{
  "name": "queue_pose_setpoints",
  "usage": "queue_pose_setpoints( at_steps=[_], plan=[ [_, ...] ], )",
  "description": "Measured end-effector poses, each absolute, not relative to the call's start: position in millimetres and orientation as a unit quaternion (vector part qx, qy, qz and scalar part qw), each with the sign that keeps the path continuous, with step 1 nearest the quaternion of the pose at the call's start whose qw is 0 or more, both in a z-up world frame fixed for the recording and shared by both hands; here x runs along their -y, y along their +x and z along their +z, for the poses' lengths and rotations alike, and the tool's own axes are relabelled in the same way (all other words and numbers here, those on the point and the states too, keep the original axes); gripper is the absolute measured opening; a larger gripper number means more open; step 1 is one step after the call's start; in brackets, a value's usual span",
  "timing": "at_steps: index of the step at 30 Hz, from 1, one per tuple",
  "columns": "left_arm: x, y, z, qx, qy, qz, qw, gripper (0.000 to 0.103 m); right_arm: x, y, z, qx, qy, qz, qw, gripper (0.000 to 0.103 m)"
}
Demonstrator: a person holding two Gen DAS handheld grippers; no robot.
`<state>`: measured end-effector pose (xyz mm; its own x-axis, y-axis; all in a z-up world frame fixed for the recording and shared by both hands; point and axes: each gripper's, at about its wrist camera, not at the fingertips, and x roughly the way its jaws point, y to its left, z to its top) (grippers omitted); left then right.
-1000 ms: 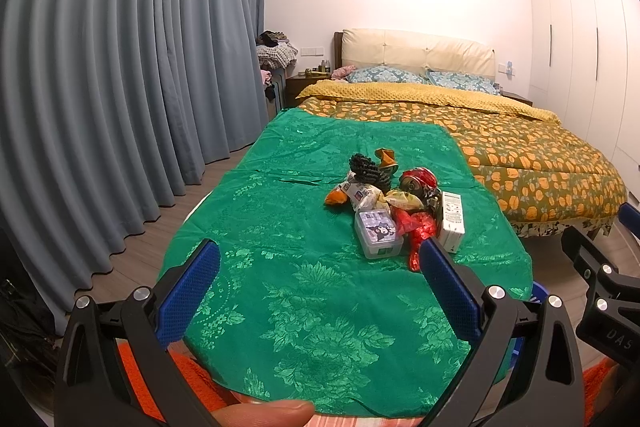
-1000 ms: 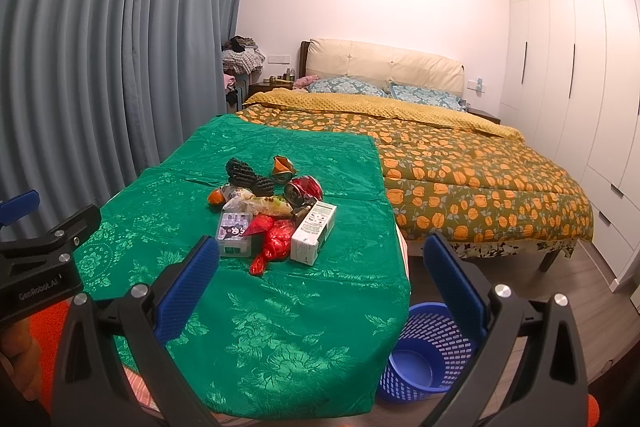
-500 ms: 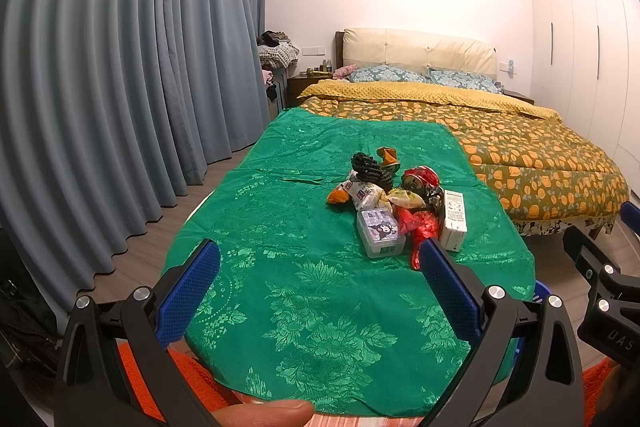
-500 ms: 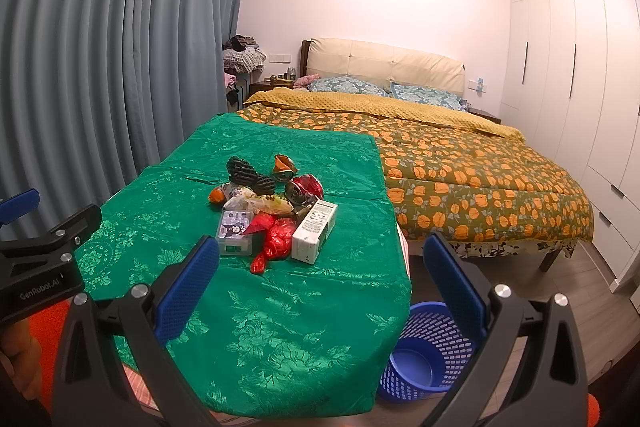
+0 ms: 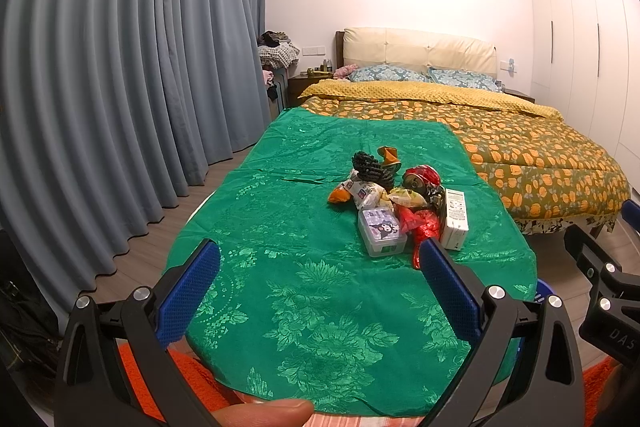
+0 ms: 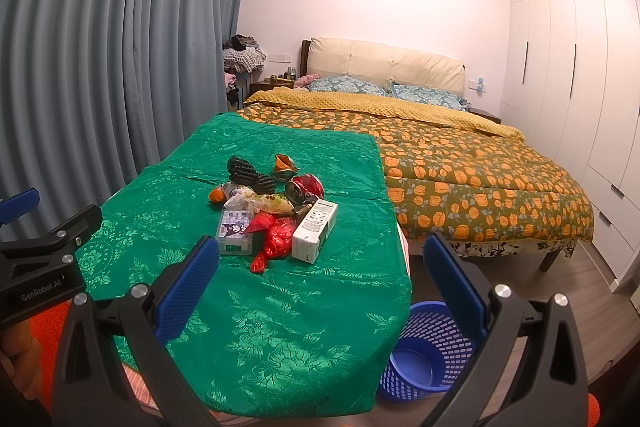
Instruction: Collect trash
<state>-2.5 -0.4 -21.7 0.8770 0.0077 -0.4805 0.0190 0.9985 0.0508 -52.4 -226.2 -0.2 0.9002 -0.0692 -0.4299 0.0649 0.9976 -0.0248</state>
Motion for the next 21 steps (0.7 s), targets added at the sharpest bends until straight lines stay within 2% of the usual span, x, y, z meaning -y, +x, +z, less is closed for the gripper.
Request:
queue_pose_setpoints(
  at_steps=[21],
  plan=[
    [-5.2,3.6,-25.4,-0.248,0.024,-0.012,0.968,0.099,228.0,-52.2,-3.0,-0.223,-0.005,-0.036,0.974,0.099]
  ],
)
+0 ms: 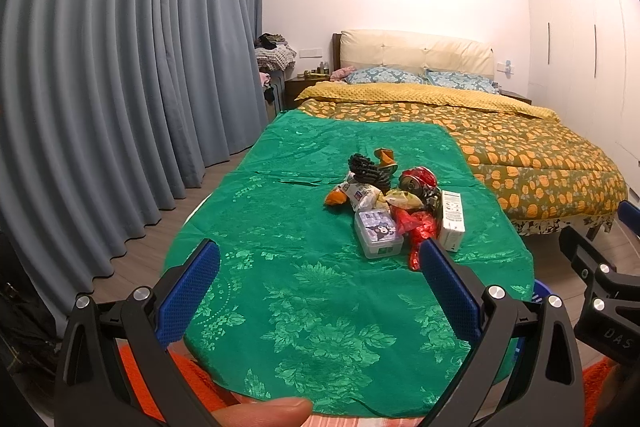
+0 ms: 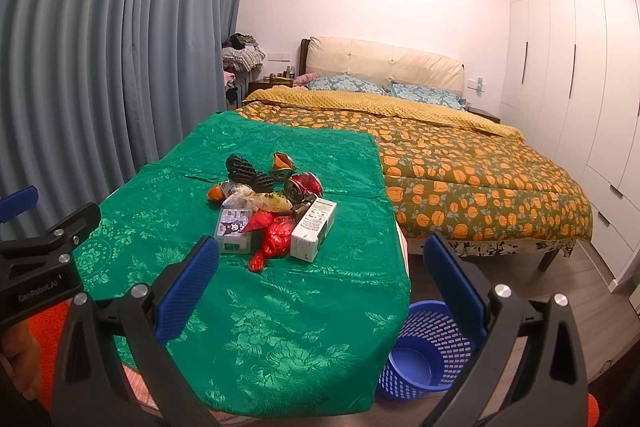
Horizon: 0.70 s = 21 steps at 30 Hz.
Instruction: Collect trash
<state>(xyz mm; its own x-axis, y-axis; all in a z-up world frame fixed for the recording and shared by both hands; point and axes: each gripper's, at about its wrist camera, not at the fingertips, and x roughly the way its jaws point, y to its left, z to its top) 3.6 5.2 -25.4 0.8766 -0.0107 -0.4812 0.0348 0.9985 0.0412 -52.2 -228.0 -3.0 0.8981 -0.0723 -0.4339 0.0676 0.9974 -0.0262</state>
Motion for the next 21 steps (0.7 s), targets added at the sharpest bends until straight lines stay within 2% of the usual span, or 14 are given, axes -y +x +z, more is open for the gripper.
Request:
queue_pose_setpoints(
  at_steps=[21],
  plan=[
    [-1.9,6.0,-16.1,-0.249,0.034,-0.012,0.968,0.099,230.4,-51.9,-4.9,-0.228,-0.007,-0.035,0.973,0.099]
  ],
)
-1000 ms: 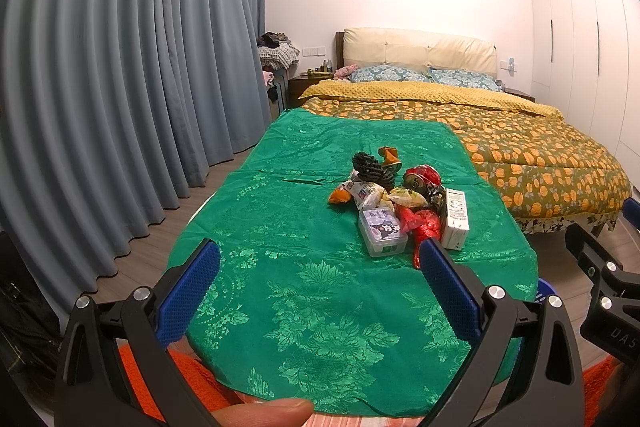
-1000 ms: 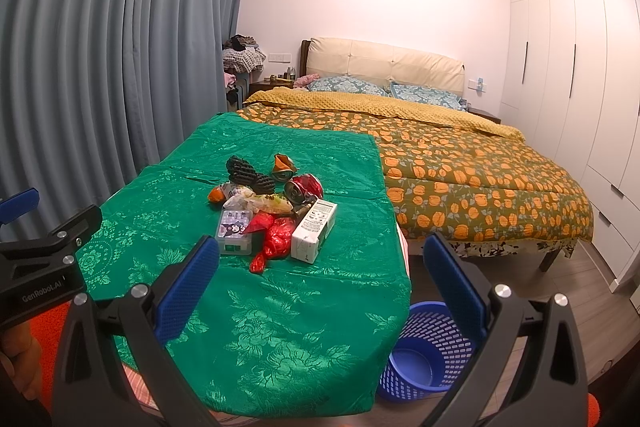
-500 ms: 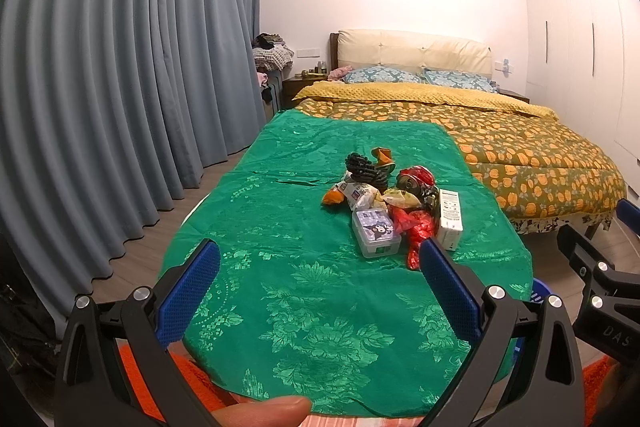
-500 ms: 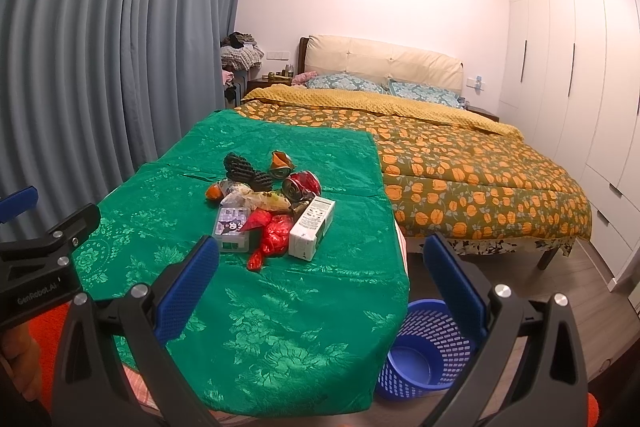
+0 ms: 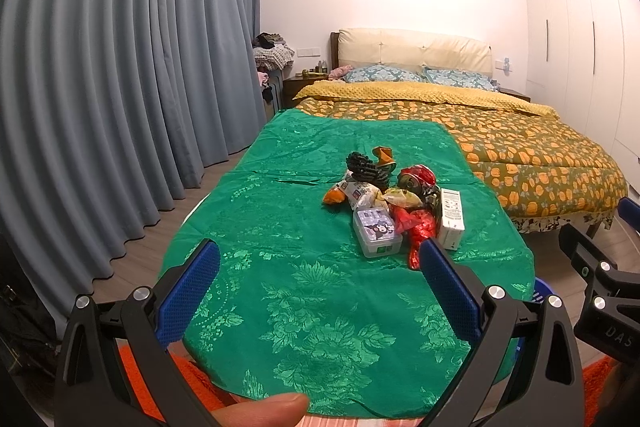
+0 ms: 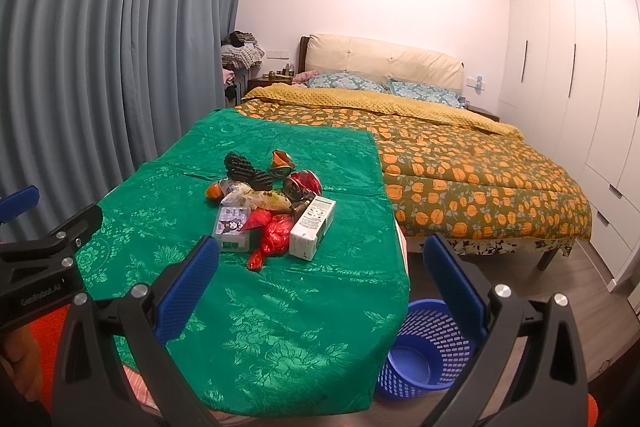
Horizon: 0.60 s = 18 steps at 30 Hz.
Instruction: Collect trash
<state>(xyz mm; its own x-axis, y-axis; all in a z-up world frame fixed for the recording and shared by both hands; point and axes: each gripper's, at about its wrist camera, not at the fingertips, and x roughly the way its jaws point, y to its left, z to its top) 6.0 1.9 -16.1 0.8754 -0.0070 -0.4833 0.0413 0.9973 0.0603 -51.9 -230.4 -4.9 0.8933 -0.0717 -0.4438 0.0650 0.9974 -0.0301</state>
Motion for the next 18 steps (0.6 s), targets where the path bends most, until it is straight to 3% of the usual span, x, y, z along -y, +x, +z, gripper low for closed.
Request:
queue_pose_setpoints(
  at_steps=[11,18],
  plan=[
    [-1,11,-23,-0.237,0.033,-0.009,0.971,0.099,235,-47,-13,-0.224,0.003,-0.032,0.974,0.099],
    [2,37,-49,-0.293,0.042,-0.011,0.955,0.099,241,-31,-32,-0.231,0.009,-0.024,0.973,0.099]
  ],
)
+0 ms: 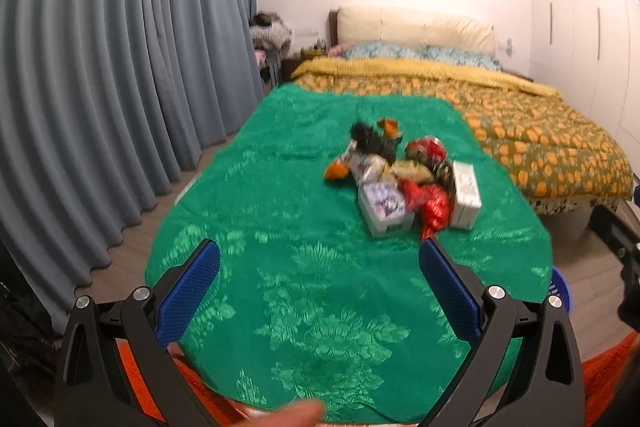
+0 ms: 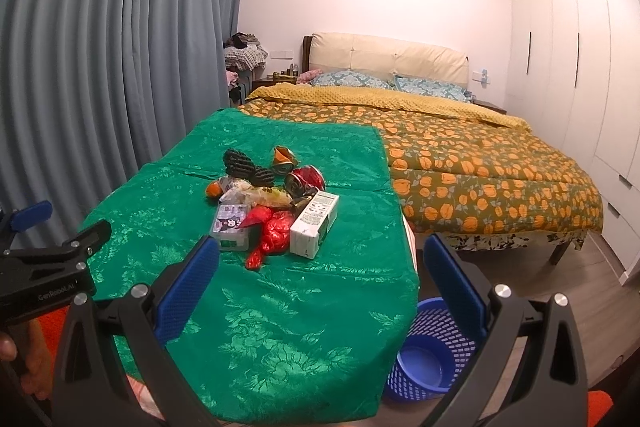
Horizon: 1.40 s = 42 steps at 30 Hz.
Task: Collect trash
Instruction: 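Grasp the purple cartoon box with the left tool while the right tool grasps the white milk carton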
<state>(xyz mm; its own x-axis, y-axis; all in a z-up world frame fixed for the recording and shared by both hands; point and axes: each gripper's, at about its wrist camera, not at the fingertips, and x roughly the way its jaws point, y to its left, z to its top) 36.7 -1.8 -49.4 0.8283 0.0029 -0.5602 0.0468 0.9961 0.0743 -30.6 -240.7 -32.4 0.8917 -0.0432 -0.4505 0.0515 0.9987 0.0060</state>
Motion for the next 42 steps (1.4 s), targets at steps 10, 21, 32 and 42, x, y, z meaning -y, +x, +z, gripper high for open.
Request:
queue_pose_setpoints(
  at_steps=[10,21,32,42],
  plan=[
    [28,107,-112,-0.365,0.053,-0.060,0.928,0.099,256,8,-80,-0.282,0.026,-0.012,0.959,0.098],
    [85,217,-171,-0.416,0.087,-0.105,0.899,0.099,279,31,-115,-0.324,0.055,-0.004,0.945,0.098],
    [78,253,-182,-0.431,0.053,-0.129,0.891,0.069,290,45,-130,-0.348,0.059,-0.005,0.936,0.098],
    [42,205,-172,-0.460,0.062,-0.157,0.872,0.079,294,144,-131,-0.404,0.104,0.053,0.907,0.098]
  ],
)
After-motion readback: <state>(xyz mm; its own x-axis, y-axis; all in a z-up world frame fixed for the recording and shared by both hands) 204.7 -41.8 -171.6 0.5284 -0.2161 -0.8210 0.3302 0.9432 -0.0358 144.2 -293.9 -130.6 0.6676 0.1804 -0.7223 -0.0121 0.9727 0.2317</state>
